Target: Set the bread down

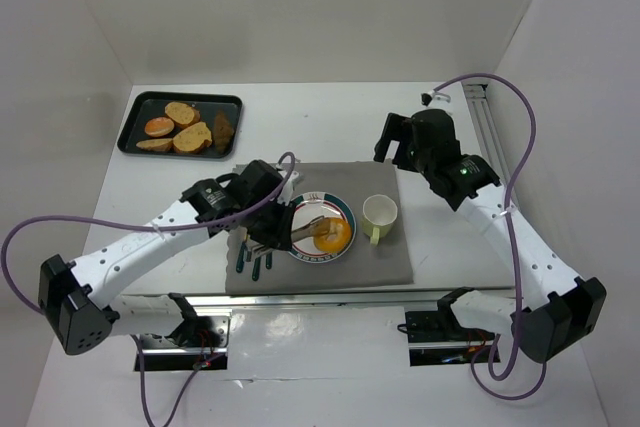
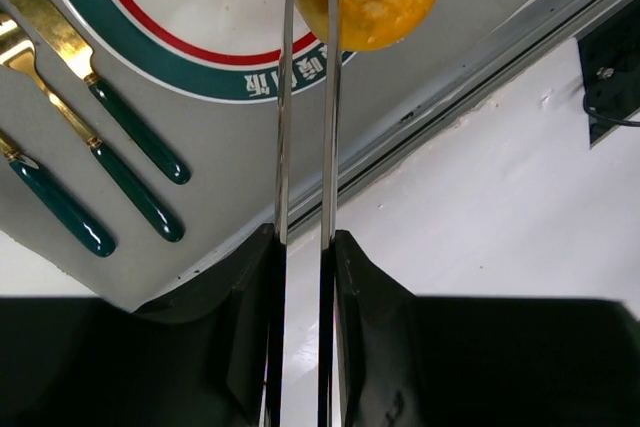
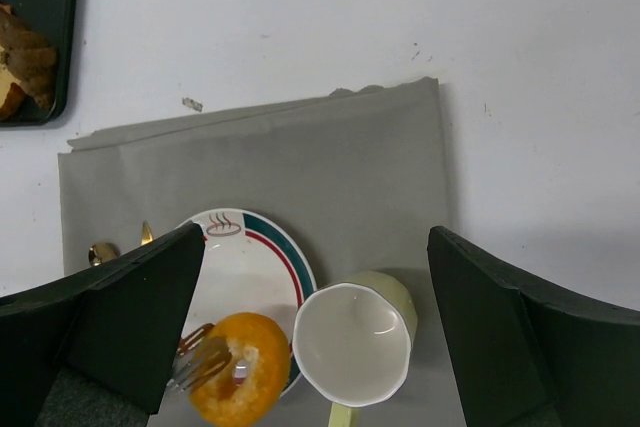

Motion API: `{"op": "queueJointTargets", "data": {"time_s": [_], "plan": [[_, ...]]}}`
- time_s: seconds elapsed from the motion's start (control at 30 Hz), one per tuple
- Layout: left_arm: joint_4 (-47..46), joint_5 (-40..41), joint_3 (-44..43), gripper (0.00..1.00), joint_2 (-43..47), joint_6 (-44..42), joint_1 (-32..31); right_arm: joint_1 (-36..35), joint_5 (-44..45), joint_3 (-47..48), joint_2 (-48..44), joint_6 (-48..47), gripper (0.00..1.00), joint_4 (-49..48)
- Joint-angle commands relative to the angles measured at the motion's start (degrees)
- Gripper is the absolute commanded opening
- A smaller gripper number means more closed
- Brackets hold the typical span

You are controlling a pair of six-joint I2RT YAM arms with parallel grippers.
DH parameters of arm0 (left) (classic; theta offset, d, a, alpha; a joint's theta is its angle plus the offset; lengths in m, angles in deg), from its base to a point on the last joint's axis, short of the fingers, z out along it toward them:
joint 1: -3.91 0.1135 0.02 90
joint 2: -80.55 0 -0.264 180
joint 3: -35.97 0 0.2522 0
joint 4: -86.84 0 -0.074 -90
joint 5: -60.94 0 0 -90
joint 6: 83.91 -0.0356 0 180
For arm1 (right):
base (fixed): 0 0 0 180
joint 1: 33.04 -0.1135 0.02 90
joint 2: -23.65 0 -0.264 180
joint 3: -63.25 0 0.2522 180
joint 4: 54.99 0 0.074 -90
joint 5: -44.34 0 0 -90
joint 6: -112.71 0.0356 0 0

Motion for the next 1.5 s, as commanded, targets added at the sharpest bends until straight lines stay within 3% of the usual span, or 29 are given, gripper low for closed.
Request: {"op": "queueJointTargets", "data": {"time_s": [0.0, 0.1, 0.23, 0.37, 0.53, 0.63, 0.67, 0.77, 1.1, 1.23, 1.47], "plan": [[-2.66, 1.11, -0.19, 0.38, -1.73, 1.22, -0.49, -0.49, 0.86, 0.06, -0.95, 0.84, 1.00, -1.09], [-1.35, 1.11, -2.21, 0.58, -3.05, -0.36, -1.02, -0.49, 0.86, 0.06, -0.95, 0.84, 1.00, -1.09], [2.43, 5.32, -6.42, 0.59, -4.56, -1.42, -1.02, -0.49, 1.47, 0.06, -0.95, 0.84, 1.00, -1.09], [8.84, 15.04, -14.41, 0.61, -6.48, -1.42, -1.02, -0.49, 0.94, -0.46, -1.48, 1.37, 1.00, -1.09], [13.95, 19.03, -25.23, 0.59, -8.51, -1.95, 5.04, -0.49, 0.94, -0.99, -2.01, 1.37, 1.00, -1.70], [15.70, 21.94, -30.42, 0.61, -10.26, 0.24, 14.77, -0.49, -0.28, -2.05, -1.31, 0.84, 1.00, -3.02], [16.23, 21.42, -32.78, 0.61, -12.36, 0.77, 21.68, -0.49, -0.90, -2.05, -0.09, 0.84, 1.00, -3.89], [15.71, 18.43, -34.73, 0.62, -14.83, 1.30, 34.17, -0.49, -2.92, -0.82, 3.07, 0.13, 1.00, -4.52], [6.23, 2.35, -29.65, 0.63, -19.85, 4.20, 63.55, -0.49, -8.63, 1.38, 11.26, -1.10, 1.00, -9.34], [4.29, -2.31, -28.41, 0.65, -23.36, 5.26, 67.88, -0.49, -9.87, 1.91, 14.77, -1.10, 1.00, -9.88], [0.60, -4.77, -25.86, 0.62, -26.18, 7.19, 68.59, -0.49, -12.50, 2.96, 18.64, -1.10, 1.00, -9.88]]}}
